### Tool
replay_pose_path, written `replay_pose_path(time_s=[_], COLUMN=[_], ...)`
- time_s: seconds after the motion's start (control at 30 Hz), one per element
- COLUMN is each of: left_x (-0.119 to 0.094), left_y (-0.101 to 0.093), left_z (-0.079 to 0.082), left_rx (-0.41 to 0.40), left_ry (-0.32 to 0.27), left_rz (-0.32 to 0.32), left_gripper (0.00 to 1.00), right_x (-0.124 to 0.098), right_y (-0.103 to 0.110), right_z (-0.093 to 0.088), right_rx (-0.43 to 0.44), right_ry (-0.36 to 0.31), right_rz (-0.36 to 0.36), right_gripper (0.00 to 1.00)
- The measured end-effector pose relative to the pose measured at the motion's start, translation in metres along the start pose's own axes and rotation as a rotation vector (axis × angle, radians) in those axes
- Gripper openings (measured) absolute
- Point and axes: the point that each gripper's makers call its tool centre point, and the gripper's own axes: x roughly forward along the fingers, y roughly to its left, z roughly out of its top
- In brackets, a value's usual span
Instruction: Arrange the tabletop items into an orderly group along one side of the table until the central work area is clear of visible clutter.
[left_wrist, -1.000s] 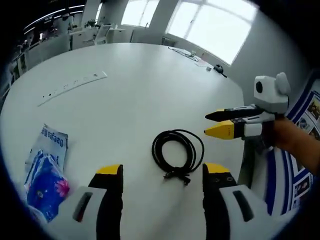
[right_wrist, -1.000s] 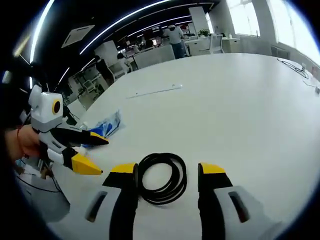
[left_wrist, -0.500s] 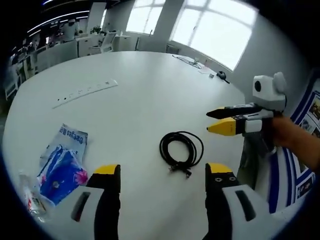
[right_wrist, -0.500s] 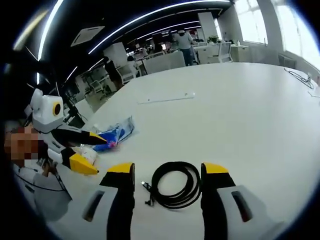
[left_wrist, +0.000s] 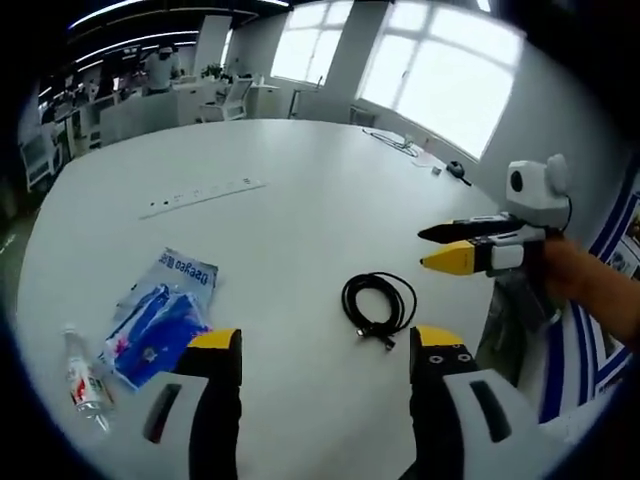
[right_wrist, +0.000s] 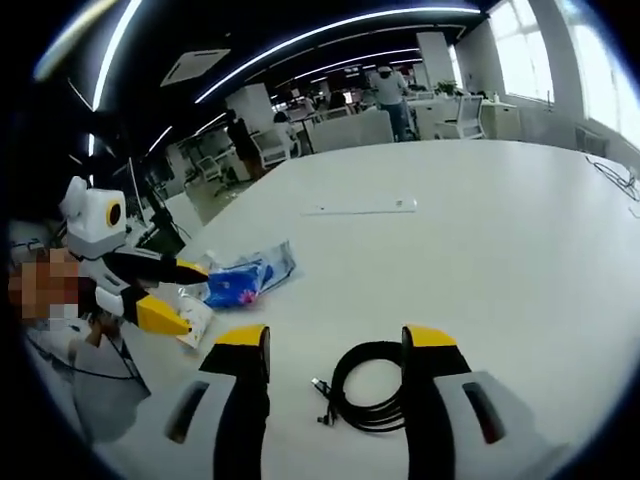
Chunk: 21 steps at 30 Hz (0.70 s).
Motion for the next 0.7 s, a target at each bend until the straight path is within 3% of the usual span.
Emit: replay_pose_path(time_s=[0.33,0.7], left_x=[-0.031,-0.068], left_y=[0.026,0.066], left_z=[-0.005,-0.014], left_rx=[-0.042,-0.107], left_ry=[-0.04,-0.075], left_rz=[0.059,0.142], left_gripper=[0.69,0.68], right_x=[0.006,0.024], right_y=[0.023,0.056], right_z=[0.012,0.008], right_rx=[-0.031,-0.076], right_ry=[-0.008,0.023], right_rz=[0.036,0.097], right_gripper=[0.51,0.5])
